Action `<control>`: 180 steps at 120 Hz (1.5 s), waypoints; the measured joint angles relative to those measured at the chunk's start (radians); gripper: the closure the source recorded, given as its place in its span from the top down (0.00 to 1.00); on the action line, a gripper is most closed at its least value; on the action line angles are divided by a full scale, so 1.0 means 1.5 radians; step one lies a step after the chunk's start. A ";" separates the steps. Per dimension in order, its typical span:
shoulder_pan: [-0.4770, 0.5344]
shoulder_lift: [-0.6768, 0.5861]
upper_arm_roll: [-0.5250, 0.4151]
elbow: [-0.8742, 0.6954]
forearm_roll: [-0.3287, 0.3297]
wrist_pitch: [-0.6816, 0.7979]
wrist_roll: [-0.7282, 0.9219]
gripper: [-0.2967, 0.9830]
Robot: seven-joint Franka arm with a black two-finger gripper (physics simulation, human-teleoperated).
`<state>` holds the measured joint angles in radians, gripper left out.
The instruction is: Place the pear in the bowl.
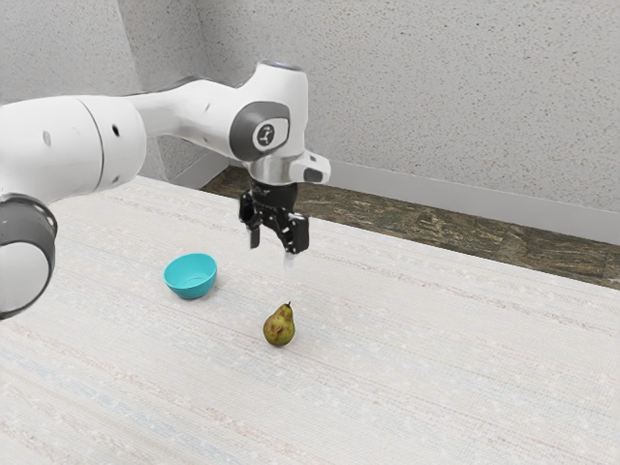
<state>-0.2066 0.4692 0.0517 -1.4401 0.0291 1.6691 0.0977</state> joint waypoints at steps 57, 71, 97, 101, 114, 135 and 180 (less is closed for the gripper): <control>-0.018 0.111 0.000 0.004 -0.020 0.002 -0.004 0.77; -0.019 0.126 0.003 0.005 -0.019 0.001 -0.007 0.77; -0.020 0.143 0.005 0.006 -0.020 -0.002 -0.011 0.77; -0.020 0.151 0.005 0.017 -0.019 -0.006 -0.012 0.77; -0.020 0.167 0.007 0.037 -0.018 -0.023 -0.016 0.77; -0.018 0.186 0.009 0.043 -0.017 -0.038 -0.022 0.77; -0.017 0.232 0.018 0.130 -0.017 -0.064 -0.028 0.77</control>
<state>-0.2318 0.8167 0.0781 -1.2449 0.0034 1.5728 0.0553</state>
